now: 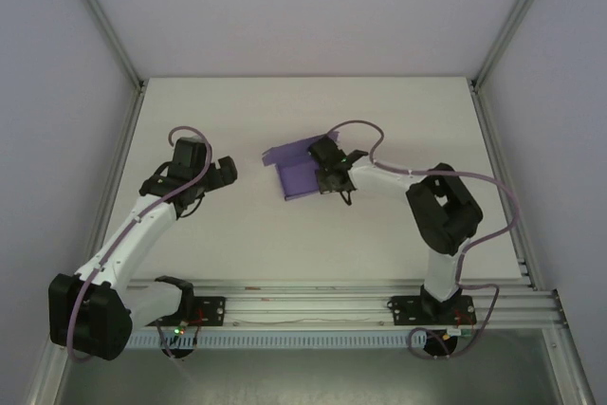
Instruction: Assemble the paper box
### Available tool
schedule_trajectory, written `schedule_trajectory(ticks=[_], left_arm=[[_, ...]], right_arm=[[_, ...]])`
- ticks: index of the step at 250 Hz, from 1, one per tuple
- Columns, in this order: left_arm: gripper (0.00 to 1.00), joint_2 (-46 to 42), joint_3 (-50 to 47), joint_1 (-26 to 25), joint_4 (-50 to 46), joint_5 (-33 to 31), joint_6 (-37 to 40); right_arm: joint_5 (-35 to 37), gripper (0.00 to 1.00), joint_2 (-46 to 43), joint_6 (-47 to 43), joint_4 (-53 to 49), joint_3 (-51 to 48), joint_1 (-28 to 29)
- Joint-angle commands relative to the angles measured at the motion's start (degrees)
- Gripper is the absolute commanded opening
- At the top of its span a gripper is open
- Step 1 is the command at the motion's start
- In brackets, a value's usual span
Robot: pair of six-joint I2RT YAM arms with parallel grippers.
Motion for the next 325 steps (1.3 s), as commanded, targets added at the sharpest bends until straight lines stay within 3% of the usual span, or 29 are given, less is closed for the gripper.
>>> schedule_trajectory(ticks=[1,44,69,85,104,139,152,176,209,226,268,297,325], left_arm=[[1.00,0.04,0.70,0.20,1.60,0.35,0.86],[1.00,1.44,2.23,0.20,3.22,2.61,5.08],[1.00,2.04,2.58,0.24,5.85,7.85,8.29],[1.00,2.34,2.60,0.20,8.27,11.72,10.56],[1.00,2.71,3.26,0.20,12.07,16.19,12.16],[1.00,5.73,8.47,-0.06,11.74,28.28,22.34],[1.00,7.33,10.79,-0.47,9.41,30.38,27.04],[1.00,10.85,14.81,-2.57,3.04,31.37,37.56],[1.00,18.74,21.69,-6.82,-5.16,25.74,48.33],[1.00,23.20,26.04,-8.50,-8.93,24.69,51.70],[0.95,31.99,32.66,-9.75,-12.42,18.56,56.01],[0.73,37.92,38.01,-9.76,-16.88,16.36,57.54],[0.59,41.61,41.52,-9.87,-19.17,15.68,58.00]], right_arm=[[8.03,0.17,0.91,17.95,-7.36,1.56,3.62],[12.08,0.17,0.87,22.19,-10.62,2.19,5.82],[13.54,0.25,-1.57,21.24,-10.39,1.93,6.03],[12.75,0.38,-3.83,20.18,-8.96,1.27,5.94],[11.05,0.64,-6.83,16.74,-6.80,0.64,5.86],[12.23,0.84,-13.30,8.42,-9.02,1.78,4.92],[10.93,1.00,-16.43,3.08,-7.94,1.14,4.16],[2.65,1.00,-21.20,-14.25,-4.66,-0.89,2.29],[-7.31,1.00,-22.93,-38.78,-3.09,-2.21,-1.21],[-11.06,1.00,-21.62,-46.83,-3.82,-0.65,-3.17],[-19.68,0.91,-12.85,-52.46,-11.93,10.35,-9.13],[-20.32,0.77,-6.72,-56.13,-18.17,15.88,-10.81],[-18.89,0.68,-3.04,-57.64,-19.96,18.26,-11.69]])
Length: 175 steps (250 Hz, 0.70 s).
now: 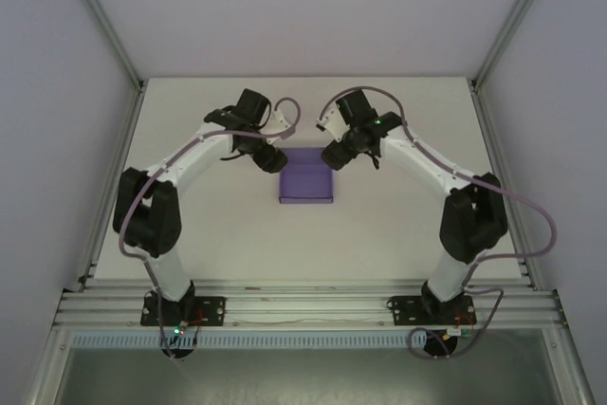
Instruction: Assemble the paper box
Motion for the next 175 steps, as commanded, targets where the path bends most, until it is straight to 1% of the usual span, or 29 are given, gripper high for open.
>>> schedule_trajectory(ticks=[1,9,18,27,39,77,102,133,150,165,175], left_arm=[[0.59,2.42,4.18,0.03,-6.21,-3.10,3.33],[0.55,2.87,4.56,0.03,-6.23,-3.12,3.38],[0.47,3.13,4.70,0.07,-5.91,-3.06,3.39],[0.39,3.25,4.83,0.05,-5.47,-2.90,3.16],[0.34,3.20,5.04,0.01,-5.48,-2.55,3.09],[0.16,2.91,5.88,0.01,-5.70,-2.85,2.11],[0.00,3.04,6.02,-0.06,-5.92,-3.07,1.17],[0.00,2.70,6.02,-0.12,-4.55,-4.37,-3.61],[0.00,2.08,5.64,-0.39,-2.66,-4.35,-7.85],[0.00,1.40,5.15,-0.74,-0.62,-4.51,-12.60],[0.00,0.95,4.76,-0.92,0.80,-5.70,-16.23]], right_arm=[[-1.41,0.68,3.04,-5.49,-6.94,2.75,-0.61],[-1.54,0.63,3.68,-5.32,-7.06,3.32,-1.00],[-1.84,0.56,4.17,-5.14,-6.98,3.64,-1.45],[-2.24,0.47,4.45,-4.84,-6.69,3.93,-1.80],[-2.55,0.38,4.75,-4.79,-6.29,3.95,-2.10],[-3.89,0.21,4.54,-5.03,-6.13,3.68,-2.24],[-4.15,0.13,4.06,-4.43,-6.01,3.47,-2.22],[-4.20,0.07,3.40,-1.03,-5.44,3.78,-2.25],[-3.43,0.04,2.88,4.09,-4.22,4.39,-2.25],[-1.80,0.01,2.61,10.62,-3.12,5.25,-2.00],[-0.94,0.00,2.61,14.73,-3.15,5.91,-1.72]])
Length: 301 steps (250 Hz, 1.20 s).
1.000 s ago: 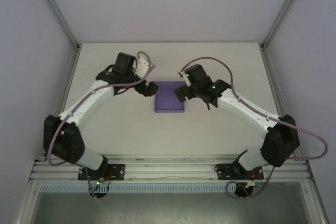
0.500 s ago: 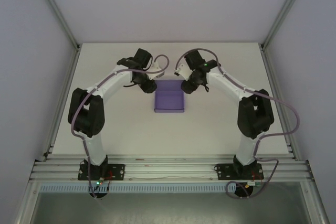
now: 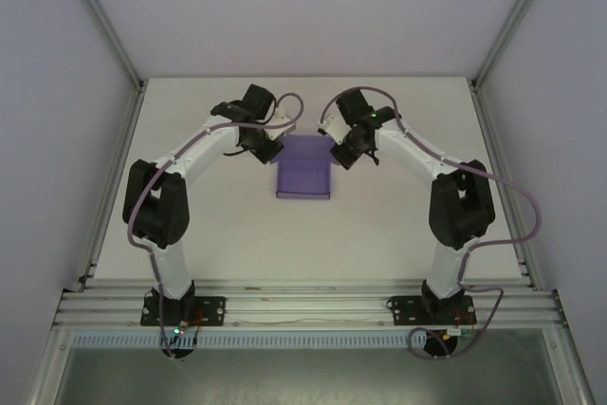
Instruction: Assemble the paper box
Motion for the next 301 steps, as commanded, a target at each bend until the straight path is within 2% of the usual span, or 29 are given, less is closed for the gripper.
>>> schedule_trajectory(ticks=[1,32,46,63,104,139,149,174,204,225,263,301], left_arm=[[0.00,-2.34,0.05,-0.67,3.86,-2.74,-11.57],[0.00,-2.90,-0.37,-0.82,8.54,-3.30,-27.21],[0.00,-2.93,-1.15,-1.02,9.75,-0.45,-31.48],[0.00,-3.72,-4.14,-1.37,14.21,-1.91,-37.33],[0.00,-4.13,-5.82,-1.49,18.06,-4.58,-50.45],[0.00,-5.27,-10.75,-1.74,29.63,0.74,-61.65],[0.00,-5.27,-10.58,-2.04,29.82,-1.05,-63.48],[0.00,-4.92,-8.96,-2.87,27.29,-7.89,-64.32],[0.00,-4.47,-9.67,-3.16,28.78,-9.38,-65.14],[0.00,-4.14,-10.80,-4.05,30.15,-10.84,-61.06],[0.00,-4.15,-14.74,-7.14,30.55,-17.10,-52.10],[0.00,-4.26,-19.47,-7.83,31.93,-16.90,-49.60]], right_arm=[[2.92,0.00,-2.53,13.07,1.29,2.98,0.53],[7.25,0.00,-2.88,26.30,3.71,2.64,1.69],[8.31,0.00,-2.79,31.44,3.96,2.88,2.19],[8.42,0.00,-3.05,36.62,5.46,2.24,2.61],[8.50,0.00,-3.13,47.31,10.69,0.32,3.32],[10.51,0.00,-2.05,52.13,13.35,-0.48,4.78],[9.79,0.00,-1.79,53.12,14.40,-1.18,5.08],[9.58,0.00,-1.83,54.33,16.63,-2.79,5.49],[9.78,0.00,-1.56,54.13,17.59,-4.10,5.77],[10.70,0.00,-1.48,53.26,17.83,-5.23,5.81],[13.98,0.00,-1.71,49.86,20.82,-8.93,5.78],[15.21,0.00,-2.07,48.82,23.65,-13.72,5.94]])
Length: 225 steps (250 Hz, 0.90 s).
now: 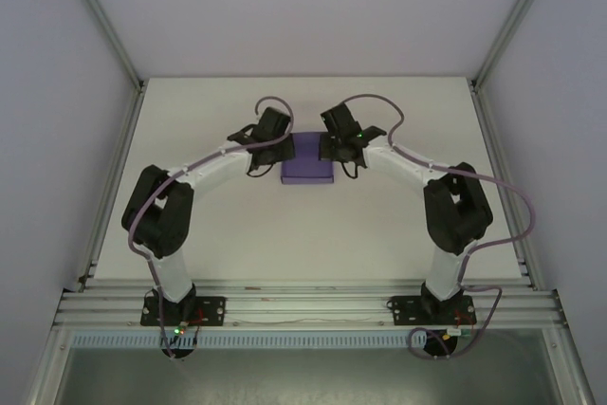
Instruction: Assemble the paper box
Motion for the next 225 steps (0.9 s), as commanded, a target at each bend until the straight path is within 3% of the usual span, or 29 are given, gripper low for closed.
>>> schedule_trajectory(ticks=[1,78,111,129,186,193,203,225], left_arm=[[0.00,-1.07,-3.28,-0.47,3.24,-1.02,3.25],[0.00,-4.70,-12.93,-1.43,10.36,0.74,2.35],[0.16,-6.83,-13.78,-1.96,8.96,1.20,3.10],[0.18,-8.43,-12.77,-2.27,6.65,0.67,3.64],[0.69,-13.46,-10.46,-2.36,-0.39,-1.91,3.10],[0.78,-14.06,-10.46,-2.36,-1.22,-1.75,2.57],[0.98,-15.07,-10.51,-2.36,-2.24,-1.59,2.35],[1.00,-17.60,-10.54,-2.36,-3.78,-2.16,1.05]], right_arm=[[2.45,0.00,-0.99,-1.14,2.75,-3.46,0.23],[3.78,0.00,-2.79,-1.16,8.05,-13.36,1.36],[6.49,0.00,-3.26,-1.76,8.18,-14.83,2.21],[7.52,0.00,-3.68,-1.94,8.56,-15.50,2.54],[9.77,0.00,-4.90,-2.82,9.49,-17.04,3.40],[9.99,0.00,-4.95,-2.89,9.63,-17.25,3.58],[10.14,0.00,-5.04,-3.21,9.41,-17.22,3.85],[10.99,0.00,-5.15,-3.52,9.40,-17.26,4.29]])
